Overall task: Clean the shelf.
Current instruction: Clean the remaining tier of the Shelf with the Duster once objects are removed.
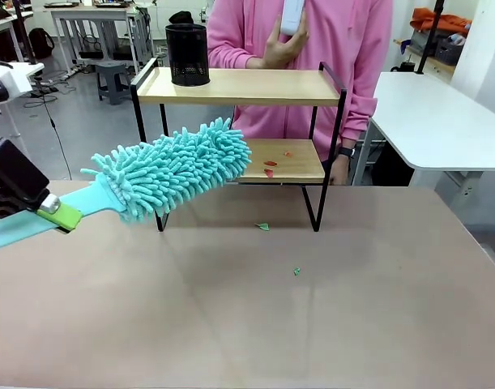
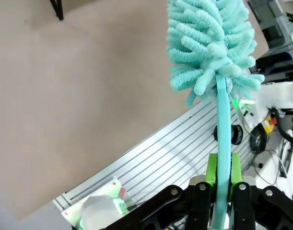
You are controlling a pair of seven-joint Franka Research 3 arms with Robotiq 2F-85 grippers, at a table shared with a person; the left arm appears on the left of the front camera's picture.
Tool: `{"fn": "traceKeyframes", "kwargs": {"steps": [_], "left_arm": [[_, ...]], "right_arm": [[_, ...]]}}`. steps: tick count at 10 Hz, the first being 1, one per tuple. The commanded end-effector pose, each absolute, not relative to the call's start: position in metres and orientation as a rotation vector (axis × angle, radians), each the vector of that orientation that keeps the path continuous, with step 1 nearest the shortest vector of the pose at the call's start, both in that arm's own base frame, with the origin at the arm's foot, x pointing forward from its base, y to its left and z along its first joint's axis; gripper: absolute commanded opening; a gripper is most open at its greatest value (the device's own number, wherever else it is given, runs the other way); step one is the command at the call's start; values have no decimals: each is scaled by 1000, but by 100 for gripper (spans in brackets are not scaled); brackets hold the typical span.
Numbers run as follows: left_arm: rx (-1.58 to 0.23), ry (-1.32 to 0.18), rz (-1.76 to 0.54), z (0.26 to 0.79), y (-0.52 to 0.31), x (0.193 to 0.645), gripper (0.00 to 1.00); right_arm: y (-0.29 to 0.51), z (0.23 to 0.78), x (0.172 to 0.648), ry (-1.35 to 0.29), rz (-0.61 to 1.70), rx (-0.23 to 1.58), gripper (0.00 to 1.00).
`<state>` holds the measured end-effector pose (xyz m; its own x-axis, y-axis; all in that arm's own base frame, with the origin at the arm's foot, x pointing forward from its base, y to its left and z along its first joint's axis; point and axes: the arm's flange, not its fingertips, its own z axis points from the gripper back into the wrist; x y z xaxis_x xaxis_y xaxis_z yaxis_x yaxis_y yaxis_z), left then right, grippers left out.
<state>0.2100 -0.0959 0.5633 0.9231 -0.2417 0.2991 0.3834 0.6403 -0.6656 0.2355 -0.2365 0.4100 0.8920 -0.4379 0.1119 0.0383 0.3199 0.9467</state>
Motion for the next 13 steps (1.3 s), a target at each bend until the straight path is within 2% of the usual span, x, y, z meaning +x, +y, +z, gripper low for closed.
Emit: {"fn": "traceKeyframes", "kwargs": {"steps": [1, 3, 6, 10, 11, 13], "left_arm": [[-782, -204, -357, 549, -105, 225, 12], [-778, -240, -374, 545, -114, 249, 12], [-679, -296, -344, 533, -119, 279, 12], [-618, -434, -253, 516, -140, 300, 12], [-589, -472, -227, 513, -143, 305, 0], [-564, -487, -209, 511, -148, 311, 0]], "right_arm": [[-237, 411, 237, -406, -299, 1218, 100], [-237, 411, 237, -406, -299, 1218, 100], [-237, 411, 237, -406, -299, 1218, 100], [-237, 411, 237, -406, -299, 1218, 100], [-237, 411, 237, -406, -299, 1218, 100], [-237, 411, 237, -406, -299, 1218, 100]]}}
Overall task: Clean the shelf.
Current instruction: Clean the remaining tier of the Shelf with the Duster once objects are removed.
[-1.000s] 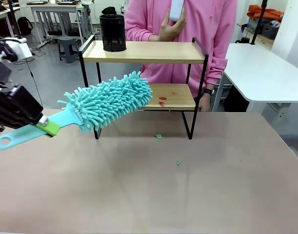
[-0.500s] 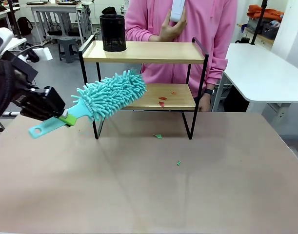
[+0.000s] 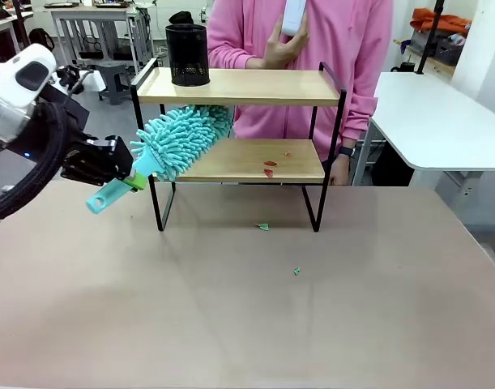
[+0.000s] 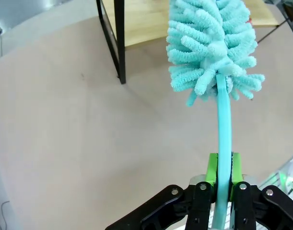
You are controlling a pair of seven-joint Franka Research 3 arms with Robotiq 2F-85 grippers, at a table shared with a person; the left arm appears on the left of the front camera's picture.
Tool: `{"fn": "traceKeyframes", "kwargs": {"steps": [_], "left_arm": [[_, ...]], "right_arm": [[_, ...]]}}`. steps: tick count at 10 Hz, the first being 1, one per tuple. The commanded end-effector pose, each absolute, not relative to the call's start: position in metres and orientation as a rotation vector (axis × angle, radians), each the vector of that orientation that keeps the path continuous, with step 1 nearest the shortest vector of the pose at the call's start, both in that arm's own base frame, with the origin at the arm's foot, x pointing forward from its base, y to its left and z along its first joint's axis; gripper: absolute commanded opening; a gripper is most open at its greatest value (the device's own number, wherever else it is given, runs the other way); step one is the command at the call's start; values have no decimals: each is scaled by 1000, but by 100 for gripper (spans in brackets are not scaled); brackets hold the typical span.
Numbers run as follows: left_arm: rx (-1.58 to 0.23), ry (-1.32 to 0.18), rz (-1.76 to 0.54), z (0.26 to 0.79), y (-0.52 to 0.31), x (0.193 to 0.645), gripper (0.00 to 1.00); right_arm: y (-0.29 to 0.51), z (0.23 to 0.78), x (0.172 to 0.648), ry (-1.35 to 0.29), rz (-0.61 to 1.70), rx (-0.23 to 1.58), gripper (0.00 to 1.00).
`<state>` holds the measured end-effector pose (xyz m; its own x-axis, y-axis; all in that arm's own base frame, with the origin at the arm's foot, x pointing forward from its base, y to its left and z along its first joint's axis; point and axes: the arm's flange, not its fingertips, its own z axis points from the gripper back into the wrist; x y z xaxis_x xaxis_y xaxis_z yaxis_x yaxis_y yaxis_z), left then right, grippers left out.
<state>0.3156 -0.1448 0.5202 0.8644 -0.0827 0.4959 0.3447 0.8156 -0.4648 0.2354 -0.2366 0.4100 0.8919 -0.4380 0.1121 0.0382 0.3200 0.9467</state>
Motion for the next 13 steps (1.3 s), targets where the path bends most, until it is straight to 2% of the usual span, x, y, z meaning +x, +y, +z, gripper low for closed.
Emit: {"fn": "traceKeyframes", "kwargs": {"steps": [1, 6, 13], "left_arm": [[-553, -491, -204, 509, -149, 314, 0], [-421, -625, -101, 486, -162, 340, 0], [-291, -520, -116, 468, -185, 358, 0]], "right_arm": [[-237, 411, 237, -406, -299, 1218, 100], [-237, 411, 237, -406, -299, 1218, 100], [-237, 411, 237, -406, -299, 1218, 100]]}}
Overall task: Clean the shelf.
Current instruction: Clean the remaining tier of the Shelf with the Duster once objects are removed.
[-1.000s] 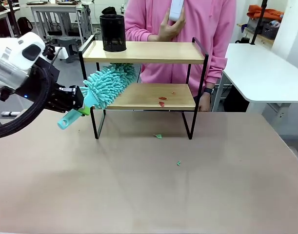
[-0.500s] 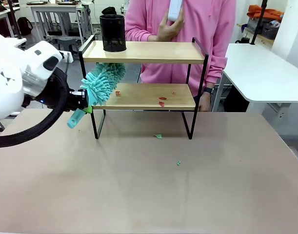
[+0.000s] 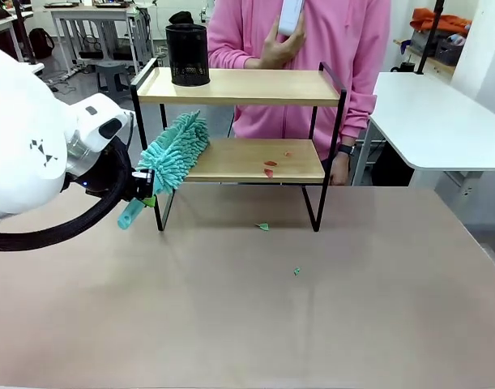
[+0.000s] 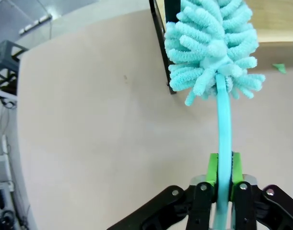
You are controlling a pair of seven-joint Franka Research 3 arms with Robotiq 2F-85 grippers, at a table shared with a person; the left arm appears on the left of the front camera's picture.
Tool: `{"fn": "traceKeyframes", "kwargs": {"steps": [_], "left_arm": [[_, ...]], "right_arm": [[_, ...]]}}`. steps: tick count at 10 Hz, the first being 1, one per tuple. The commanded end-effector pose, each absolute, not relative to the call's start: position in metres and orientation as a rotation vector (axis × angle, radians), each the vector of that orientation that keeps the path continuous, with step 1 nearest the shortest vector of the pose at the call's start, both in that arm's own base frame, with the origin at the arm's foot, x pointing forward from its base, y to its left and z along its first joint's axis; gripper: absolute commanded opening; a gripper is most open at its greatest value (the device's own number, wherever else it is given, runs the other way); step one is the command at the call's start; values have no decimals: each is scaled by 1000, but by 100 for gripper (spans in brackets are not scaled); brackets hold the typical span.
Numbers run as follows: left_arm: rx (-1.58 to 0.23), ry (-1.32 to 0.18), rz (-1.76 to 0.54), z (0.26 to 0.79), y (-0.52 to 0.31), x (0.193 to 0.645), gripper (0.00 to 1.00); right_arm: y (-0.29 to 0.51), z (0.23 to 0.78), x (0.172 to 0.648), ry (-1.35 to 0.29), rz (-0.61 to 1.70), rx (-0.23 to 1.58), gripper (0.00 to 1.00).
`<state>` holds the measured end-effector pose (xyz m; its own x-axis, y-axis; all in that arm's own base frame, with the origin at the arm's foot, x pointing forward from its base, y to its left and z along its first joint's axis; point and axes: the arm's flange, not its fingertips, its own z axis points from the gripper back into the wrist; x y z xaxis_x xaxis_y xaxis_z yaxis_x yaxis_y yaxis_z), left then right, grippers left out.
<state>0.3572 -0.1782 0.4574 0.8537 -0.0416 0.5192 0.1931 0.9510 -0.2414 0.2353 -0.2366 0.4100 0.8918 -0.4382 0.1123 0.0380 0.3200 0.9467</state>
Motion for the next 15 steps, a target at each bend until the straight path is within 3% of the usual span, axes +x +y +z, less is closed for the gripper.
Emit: {"fn": "traceKeyframes", "kwargs": {"steps": [1, 15], "left_arm": [[-309, -502, -134, 469, -188, 358, 0], [-378, -457, -361, 485, -288, 348, 0]], "right_arm": [[-237, 411, 237, -406, -299, 1218, 100], [-237, 411, 237, -406, -299, 1218, 100]]}}
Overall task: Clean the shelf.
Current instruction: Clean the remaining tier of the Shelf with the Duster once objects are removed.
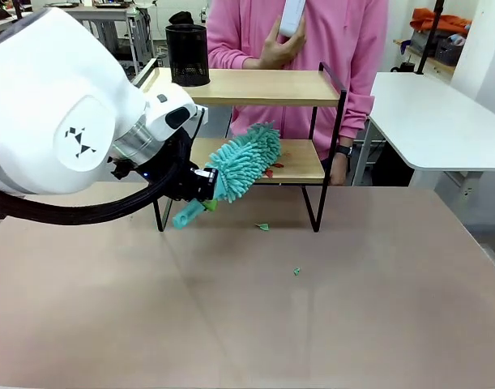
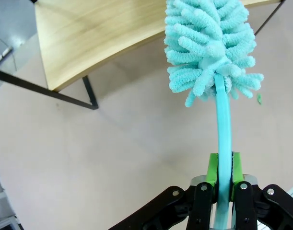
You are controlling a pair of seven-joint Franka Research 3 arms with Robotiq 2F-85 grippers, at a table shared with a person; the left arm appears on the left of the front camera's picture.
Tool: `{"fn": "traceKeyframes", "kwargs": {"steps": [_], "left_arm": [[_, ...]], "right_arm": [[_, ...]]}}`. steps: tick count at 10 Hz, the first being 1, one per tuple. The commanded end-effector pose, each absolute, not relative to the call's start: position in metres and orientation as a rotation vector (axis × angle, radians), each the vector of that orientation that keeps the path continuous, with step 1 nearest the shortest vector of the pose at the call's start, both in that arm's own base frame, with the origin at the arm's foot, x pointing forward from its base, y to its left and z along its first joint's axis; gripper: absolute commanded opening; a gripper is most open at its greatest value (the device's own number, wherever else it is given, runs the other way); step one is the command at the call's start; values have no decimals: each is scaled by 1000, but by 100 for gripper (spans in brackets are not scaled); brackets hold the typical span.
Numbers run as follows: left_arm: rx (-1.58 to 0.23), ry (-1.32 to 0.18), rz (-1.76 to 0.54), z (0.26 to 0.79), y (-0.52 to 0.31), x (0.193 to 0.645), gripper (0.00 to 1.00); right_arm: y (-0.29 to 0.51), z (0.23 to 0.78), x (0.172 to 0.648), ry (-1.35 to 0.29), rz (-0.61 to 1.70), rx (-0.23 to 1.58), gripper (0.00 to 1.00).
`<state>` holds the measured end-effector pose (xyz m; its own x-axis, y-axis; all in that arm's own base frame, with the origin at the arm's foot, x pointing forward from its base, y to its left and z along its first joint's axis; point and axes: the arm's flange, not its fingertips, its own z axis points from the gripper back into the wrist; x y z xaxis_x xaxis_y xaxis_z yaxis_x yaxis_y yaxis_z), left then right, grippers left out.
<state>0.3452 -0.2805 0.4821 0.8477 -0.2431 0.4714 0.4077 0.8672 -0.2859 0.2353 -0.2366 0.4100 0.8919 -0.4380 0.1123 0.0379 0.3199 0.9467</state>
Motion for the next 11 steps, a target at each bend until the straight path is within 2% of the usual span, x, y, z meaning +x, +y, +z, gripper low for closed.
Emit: {"fn": "traceKeyframes", "kwargs": {"steps": [1, 6, 11], "left_arm": [[-366, -456, -378, 484, -293, 350, 0], [-346, -449, -435, 484, -305, 358, 0], [-392, -250, -710, 501, -285, 354, 0]], "right_arm": [[-237, 411, 237, -406, -299, 1218, 100], [-237, 411, 237, -406, -299, 1218, 100], [-237, 411, 237, -406, -299, 1218, 100]]}}
